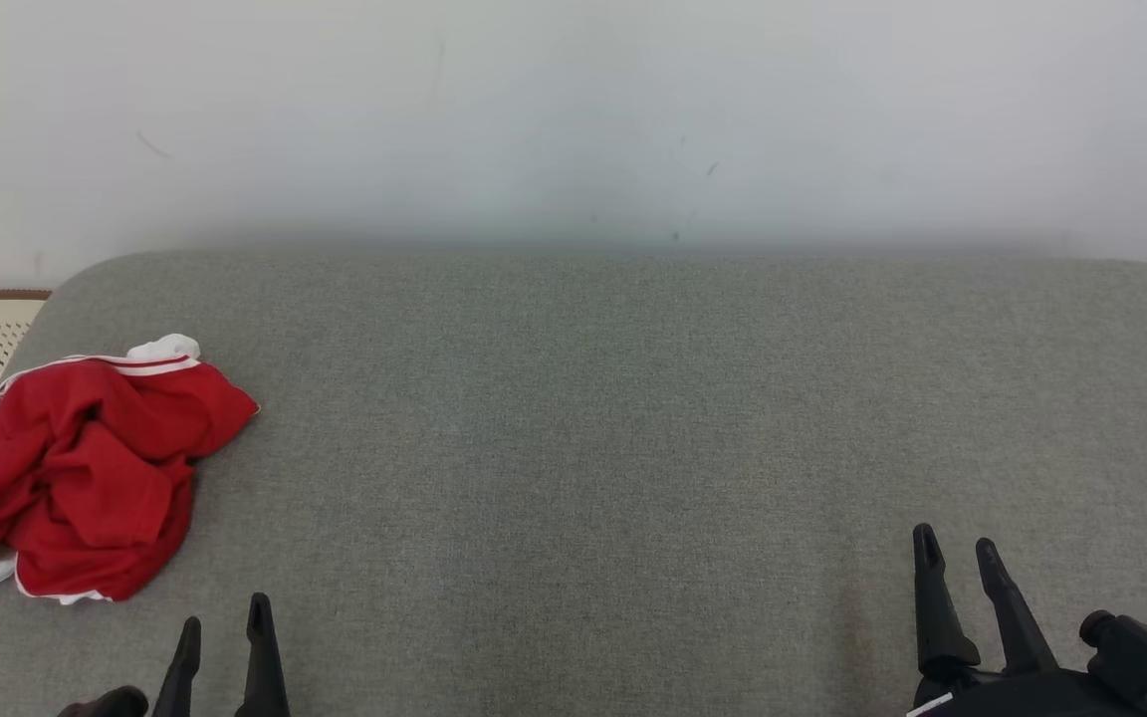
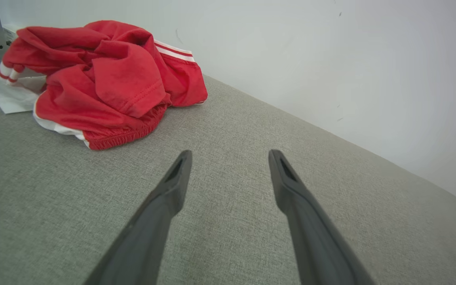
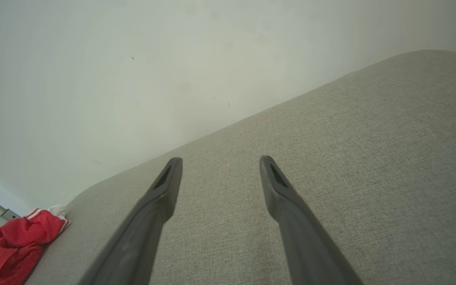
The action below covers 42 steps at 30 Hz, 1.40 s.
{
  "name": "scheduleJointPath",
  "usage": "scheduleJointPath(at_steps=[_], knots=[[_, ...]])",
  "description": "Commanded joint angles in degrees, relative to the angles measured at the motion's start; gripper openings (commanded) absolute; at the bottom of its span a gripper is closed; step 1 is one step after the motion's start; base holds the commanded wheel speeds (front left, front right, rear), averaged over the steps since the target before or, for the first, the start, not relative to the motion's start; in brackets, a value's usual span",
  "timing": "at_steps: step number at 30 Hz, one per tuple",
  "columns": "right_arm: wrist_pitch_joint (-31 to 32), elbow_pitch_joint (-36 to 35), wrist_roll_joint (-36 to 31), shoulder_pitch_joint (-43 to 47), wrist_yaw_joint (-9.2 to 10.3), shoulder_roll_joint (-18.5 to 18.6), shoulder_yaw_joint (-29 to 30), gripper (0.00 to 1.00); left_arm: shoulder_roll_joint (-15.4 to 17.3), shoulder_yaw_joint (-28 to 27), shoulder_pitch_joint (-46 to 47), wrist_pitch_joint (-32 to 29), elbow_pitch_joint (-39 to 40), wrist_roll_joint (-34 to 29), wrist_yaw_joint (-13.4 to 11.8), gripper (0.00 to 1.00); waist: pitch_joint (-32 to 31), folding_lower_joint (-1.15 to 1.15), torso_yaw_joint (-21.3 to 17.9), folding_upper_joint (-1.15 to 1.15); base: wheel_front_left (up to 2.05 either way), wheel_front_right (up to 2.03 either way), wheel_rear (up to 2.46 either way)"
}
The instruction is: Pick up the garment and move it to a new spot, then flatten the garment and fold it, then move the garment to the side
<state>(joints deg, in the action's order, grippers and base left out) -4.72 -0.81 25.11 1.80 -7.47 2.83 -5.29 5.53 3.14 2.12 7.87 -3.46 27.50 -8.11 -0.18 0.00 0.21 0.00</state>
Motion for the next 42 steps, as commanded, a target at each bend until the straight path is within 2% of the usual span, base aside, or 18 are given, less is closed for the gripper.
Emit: scheduleJointPath(at_steps=[1, 27, 37, 42], knots=[[-0.1, -0.8, -1.5, -0.1, -0.03, 0.1, -0.3, 1.00, 0.7, 0.2, -0.6, 0.6, 0.7, -1.7, -0.3, 1.00, 0.0, 0.00, 0.0, 0.00, 0.00, 0.00, 0.00], [-0.3, -3.9, -15.8, 1.8, -0.03, 0.1, -1.4, 1.00, 1.9, 2.6, -2.2, 4.4, 3.9, -13.5, -4.6, 1.00, -0.2, 0.00, 0.3, 0.00, 0.00, 0.00, 0.00], [-0.6, -4.8, -19.5, 2.5, -0.04, 0.1, -1.5, 1.00, 2.4, 3.4, -3.1, 5.5, 5.1, -16.6, -5.5, 1.00, -0.4, 0.00, 0.3, 0.00, 0.00, 0.00, 0.00], [-0.8, -5.2, -21.6, 2.6, -0.04, 0.1, -1.6, 1.00, 3.0, 4.3, -3.1, 6.1, 5.5, -18.1, -4.8, 1.00, -0.4, 0.00, 0.3, 0.00, 0.00, 0.00, 0.00]])
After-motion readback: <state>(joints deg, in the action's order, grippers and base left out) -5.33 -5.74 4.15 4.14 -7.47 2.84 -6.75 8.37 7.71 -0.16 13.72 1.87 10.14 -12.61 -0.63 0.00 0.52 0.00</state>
